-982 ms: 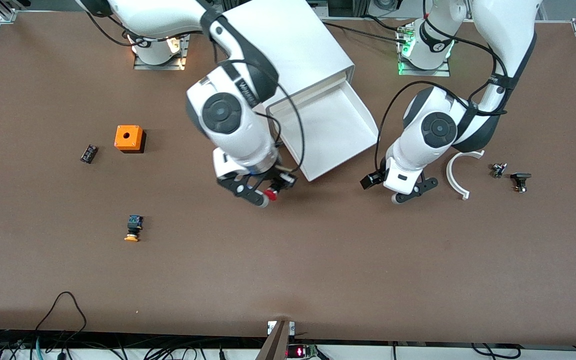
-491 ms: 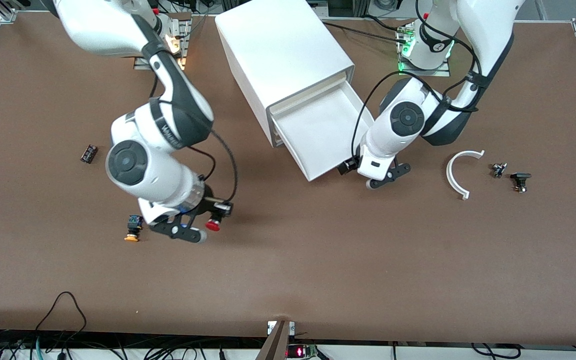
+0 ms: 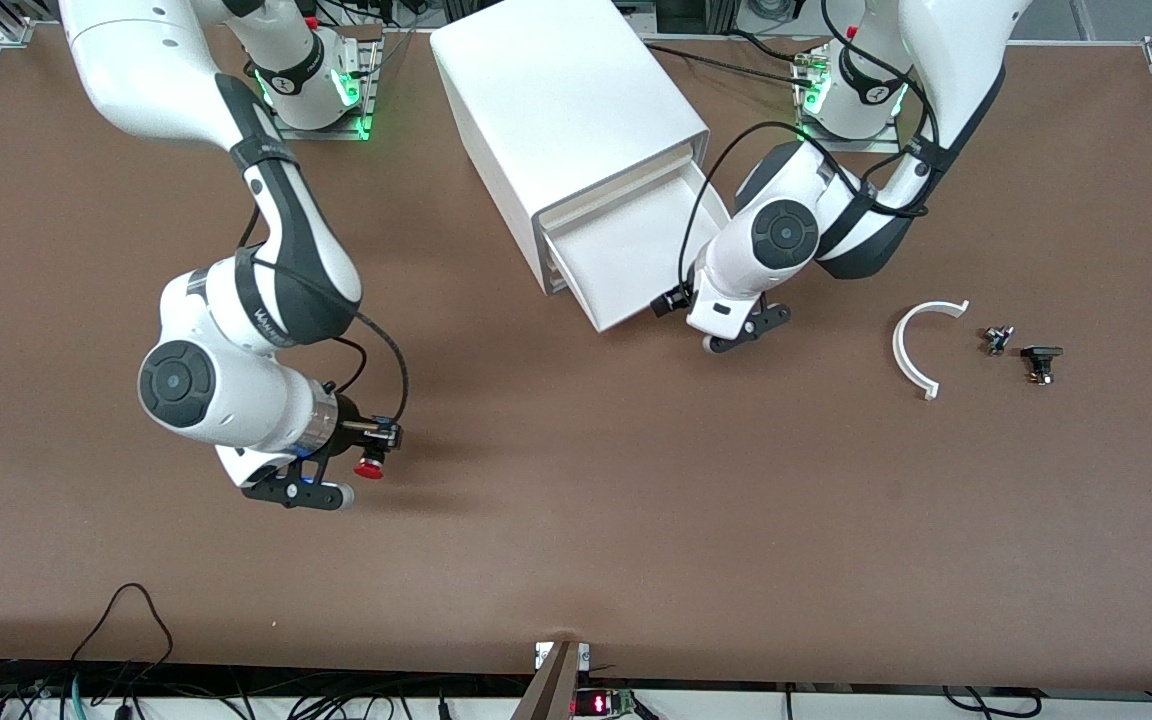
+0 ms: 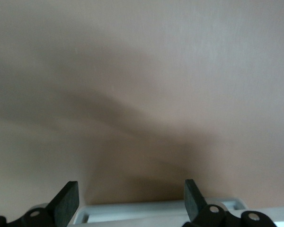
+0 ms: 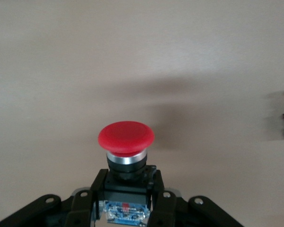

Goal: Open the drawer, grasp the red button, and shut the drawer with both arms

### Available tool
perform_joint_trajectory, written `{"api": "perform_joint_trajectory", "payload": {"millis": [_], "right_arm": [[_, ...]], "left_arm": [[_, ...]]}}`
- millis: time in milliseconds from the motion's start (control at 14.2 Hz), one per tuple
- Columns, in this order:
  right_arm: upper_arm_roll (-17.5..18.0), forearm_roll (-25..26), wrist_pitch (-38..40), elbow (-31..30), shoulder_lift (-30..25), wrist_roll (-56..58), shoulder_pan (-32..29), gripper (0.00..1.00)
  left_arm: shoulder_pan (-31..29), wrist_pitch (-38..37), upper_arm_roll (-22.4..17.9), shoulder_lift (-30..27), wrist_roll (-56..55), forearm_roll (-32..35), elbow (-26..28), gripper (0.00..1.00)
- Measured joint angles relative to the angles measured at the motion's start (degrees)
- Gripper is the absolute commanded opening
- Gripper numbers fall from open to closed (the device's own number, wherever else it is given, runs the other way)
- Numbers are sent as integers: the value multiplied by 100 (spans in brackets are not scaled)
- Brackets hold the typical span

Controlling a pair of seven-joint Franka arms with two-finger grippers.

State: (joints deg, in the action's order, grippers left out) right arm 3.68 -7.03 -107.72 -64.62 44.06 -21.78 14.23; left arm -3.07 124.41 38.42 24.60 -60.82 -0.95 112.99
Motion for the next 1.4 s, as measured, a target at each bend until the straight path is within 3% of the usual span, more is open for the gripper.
{"api": "perform_joint_trajectory", "payload": {"millis": [632, 1263, 1404], "right_arm": [[-3, 131, -675, -633, 351, 751, -549, 0], [-1, 156, -1361, -1455, 379, 1171, -924, 0], [7, 156, -1472, -1548, 410, 1197, -922, 20]], "left_arm": [[106, -430, 459, 132, 0, -596, 37, 99], [318, -629, 496, 186, -5, -827, 37, 99], [331, -629, 496, 214, -5, -828, 37, 99]]}}
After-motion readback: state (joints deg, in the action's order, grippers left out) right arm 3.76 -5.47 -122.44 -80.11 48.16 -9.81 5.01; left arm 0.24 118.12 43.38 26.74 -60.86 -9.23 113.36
